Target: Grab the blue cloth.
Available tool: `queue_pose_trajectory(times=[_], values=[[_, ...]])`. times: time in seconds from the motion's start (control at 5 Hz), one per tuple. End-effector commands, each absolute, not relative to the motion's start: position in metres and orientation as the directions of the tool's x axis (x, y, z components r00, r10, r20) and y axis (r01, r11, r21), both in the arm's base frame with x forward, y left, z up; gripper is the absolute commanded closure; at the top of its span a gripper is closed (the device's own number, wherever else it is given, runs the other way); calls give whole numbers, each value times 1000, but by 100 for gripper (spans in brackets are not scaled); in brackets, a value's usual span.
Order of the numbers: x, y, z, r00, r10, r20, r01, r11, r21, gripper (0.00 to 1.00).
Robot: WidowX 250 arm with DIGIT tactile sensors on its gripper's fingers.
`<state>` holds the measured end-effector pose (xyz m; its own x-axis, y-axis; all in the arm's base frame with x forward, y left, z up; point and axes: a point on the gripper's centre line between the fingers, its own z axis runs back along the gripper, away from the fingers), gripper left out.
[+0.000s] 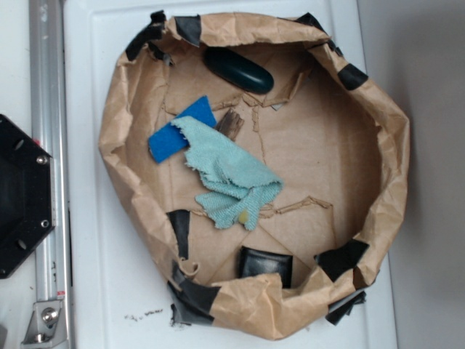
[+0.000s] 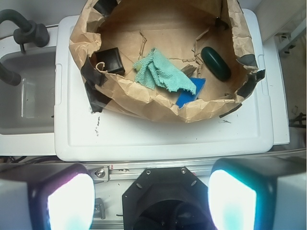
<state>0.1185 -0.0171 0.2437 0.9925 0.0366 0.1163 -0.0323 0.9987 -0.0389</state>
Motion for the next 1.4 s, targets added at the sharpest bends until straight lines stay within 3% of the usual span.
queue_pose_trajectory(times=[0.0, 0.2, 0.4, 0.6, 0.8, 1.0, 1.2], values=[[119, -17, 244, 993, 37, 116, -32, 999, -39, 0], [169, -11, 194, 995, -54, 78, 54, 999, 3, 0], [196, -4, 147, 997, -79, 22, 78, 996, 43, 0], [218, 7, 113, 992, -119, -36, 120, 993, 25, 0], [224, 14, 107, 991, -123, -53, 123, 992, -3, 0], [224, 18, 124, 994, -108, -10, 107, 994, -35, 0], [230, 32, 156, 995, -47, 85, 51, 997, -51, 0]])
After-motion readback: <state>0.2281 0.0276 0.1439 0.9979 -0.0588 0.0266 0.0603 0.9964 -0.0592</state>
